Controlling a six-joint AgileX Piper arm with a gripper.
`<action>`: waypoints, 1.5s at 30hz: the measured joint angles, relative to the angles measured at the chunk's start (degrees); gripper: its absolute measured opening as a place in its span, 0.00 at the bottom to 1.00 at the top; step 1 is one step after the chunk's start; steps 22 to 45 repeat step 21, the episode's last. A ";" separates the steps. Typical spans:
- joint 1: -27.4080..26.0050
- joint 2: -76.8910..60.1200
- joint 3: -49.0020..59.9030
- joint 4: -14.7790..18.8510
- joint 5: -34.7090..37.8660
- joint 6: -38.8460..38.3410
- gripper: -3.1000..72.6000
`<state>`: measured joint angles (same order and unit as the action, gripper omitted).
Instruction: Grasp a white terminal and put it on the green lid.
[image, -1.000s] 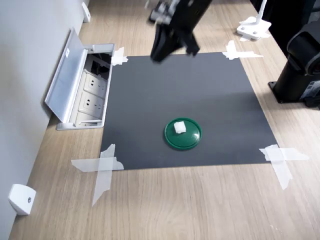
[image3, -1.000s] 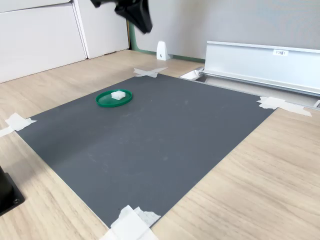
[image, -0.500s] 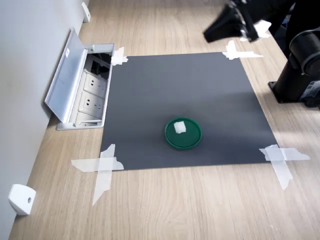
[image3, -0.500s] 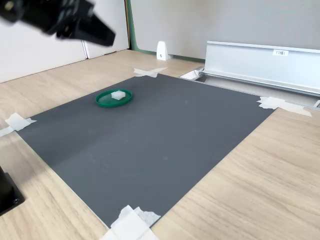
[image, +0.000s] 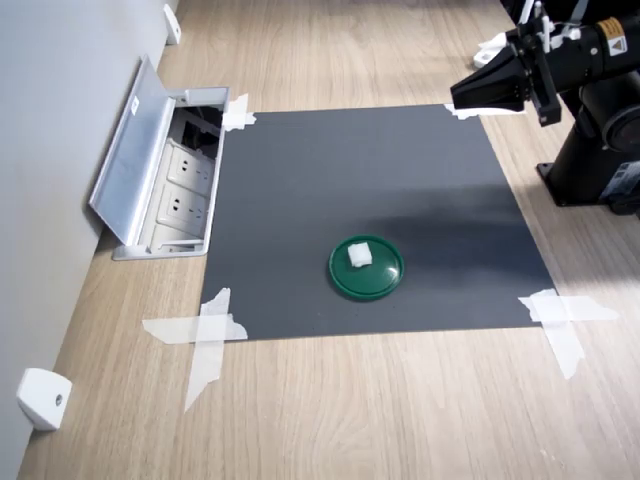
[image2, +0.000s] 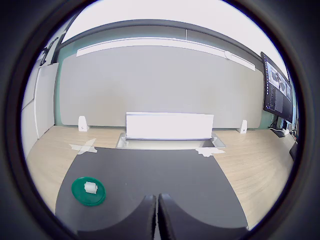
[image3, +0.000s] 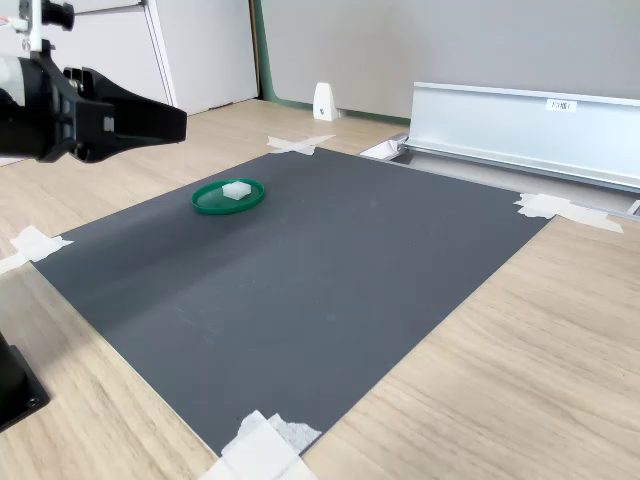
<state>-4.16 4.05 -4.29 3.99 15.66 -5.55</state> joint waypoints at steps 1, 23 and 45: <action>0.00 0.00 0.11 0.00 -0.21 0.00 0.03; 0.00 0.00 0.17 0.00 -1.08 0.00 0.03; 0.00 0.00 0.17 0.00 -1.08 0.00 0.03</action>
